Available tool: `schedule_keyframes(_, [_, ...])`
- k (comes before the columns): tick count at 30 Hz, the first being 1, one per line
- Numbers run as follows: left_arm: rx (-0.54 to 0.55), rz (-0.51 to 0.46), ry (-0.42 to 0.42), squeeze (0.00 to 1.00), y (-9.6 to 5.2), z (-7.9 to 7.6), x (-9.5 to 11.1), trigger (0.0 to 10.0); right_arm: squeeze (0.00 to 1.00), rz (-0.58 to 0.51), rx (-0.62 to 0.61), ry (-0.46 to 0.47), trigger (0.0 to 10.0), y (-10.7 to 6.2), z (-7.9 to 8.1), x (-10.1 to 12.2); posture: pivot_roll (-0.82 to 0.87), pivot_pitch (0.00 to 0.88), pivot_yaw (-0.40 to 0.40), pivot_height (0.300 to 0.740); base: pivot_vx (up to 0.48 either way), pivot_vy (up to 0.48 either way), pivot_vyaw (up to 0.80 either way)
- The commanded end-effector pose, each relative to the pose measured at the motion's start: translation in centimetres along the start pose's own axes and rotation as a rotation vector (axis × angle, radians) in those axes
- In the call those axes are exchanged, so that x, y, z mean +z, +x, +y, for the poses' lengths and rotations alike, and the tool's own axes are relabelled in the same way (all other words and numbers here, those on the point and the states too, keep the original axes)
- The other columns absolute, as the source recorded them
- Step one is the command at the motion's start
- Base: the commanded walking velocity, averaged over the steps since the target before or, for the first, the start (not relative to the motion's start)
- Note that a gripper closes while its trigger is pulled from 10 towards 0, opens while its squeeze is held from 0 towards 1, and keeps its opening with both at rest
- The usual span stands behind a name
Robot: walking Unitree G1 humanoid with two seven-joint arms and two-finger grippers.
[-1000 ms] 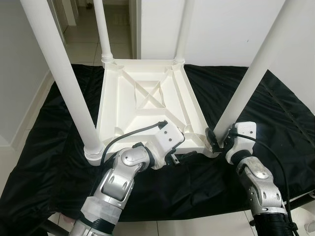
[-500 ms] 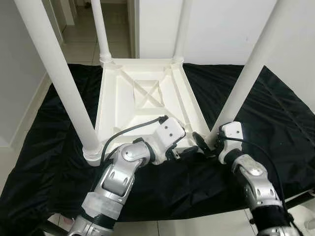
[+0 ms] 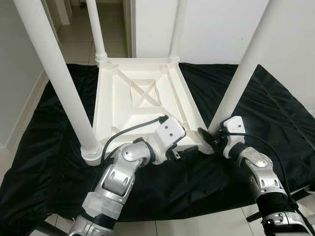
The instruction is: Building children table
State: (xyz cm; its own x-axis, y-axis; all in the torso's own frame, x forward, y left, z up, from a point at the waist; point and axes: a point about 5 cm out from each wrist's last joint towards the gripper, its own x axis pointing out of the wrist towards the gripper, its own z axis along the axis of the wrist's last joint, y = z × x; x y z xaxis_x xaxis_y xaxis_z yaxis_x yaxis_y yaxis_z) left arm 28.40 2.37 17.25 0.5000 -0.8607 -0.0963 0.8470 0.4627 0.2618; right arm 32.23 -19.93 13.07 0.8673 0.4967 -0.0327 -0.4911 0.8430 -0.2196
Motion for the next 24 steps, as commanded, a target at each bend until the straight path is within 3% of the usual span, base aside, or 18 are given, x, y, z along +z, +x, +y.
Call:
schedule_keyframes(1, [0.122, 0.007, 0.002, 0.00, -0.1, 0.5, -0.1, 10.0, 0.00, 0.016, 0.052, -0.039, 0.0, 0.3, 0.8, -0.2, -0.03, 0.022, -0.055, 0.740, 0.000, 0.000, 0.00])
schedule_keyframes(8, [0.121, 0.012, -0.001, 0.00, -0.1, 0.3, -0.3, 10.0, 0.00, 0.025, 0.052, -0.025, 0.0, -0.2, 0.8, -0.6, -0.04, 0.018, -0.052, 0.740, 0.000, 0.000, 0.00])
schedule_keyframes(9, [0.120, 0.012, -0.001, 0.00, -0.1, 0.2, -0.3, 10.0, 0.00, 0.026, 0.037, -0.019, 8.7, -0.3, 0.7, -0.6, -0.04, 0.017, -0.053, 0.740, 0.000, 0.000, 0.00])
schedule_keyframes(10, [0.120, 0.012, -0.001, 0.00, -0.1, 0.2, -0.3, 10.0, 0.00, 0.026, 0.037, -0.019, 8.7, -0.3, 0.7, -0.6, -0.04, 0.017, -0.053, 0.740, 0.000, 0.000, 0.00])
schedule_keyframes(11, [0.119, 0.012, 0.000, 0.00, -0.1, 0.3, -0.3, 10.0, 0.00, 0.024, 0.007, -0.003, 10.0, -0.6, 0.5, -0.6, -0.04, 0.014, -0.054, 0.740, 0.000, 0.000, 0.00])
schedule_keyframes(13, [0.118, 0.010, -0.002, 0.00, -0.1, 0.3, -0.3, 10.0, 0.00, 0.014, -0.029, 0.029, 10.0, -0.7, 0.4, -0.6, -0.05, 0.011, -0.053, 0.740, 0.000, 0.000, 0.00])
schedule_keyframes(14, [0.118, 0.010, -0.003, 0.00, 0.0, 0.4, -0.4, 10.0, 0.00, 0.000, -0.110, 0.071, 10.0, -1.0, 0.2, -0.6, -0.06, 0.005, -0.048, 0.740, 0.000, 0.000, 0.00])
schedule_keyframes(21, [0.110, 0.015, -0.012, 0.00, 0.2, 0.1, -0.5, 10.0, 0.00, 0.000, -0.220, 0.117, 10.0, -1.1, 0.3, -0.4, -0.06, 0.000, -0.046, 0.740, 0.000, 0.000, 0.00])
schedule_keyframes(24, [0.120, 0.012, -0.008, 0.00, 0.4, 0.2, -0.4, 10.0, 0.00, -0.004, -0.330, 0.153, 10.0, -1.1, 0.8, -0.2, -0.06, 0.000, -0.034, 0.740, 0.000, 0.000, 0.00])
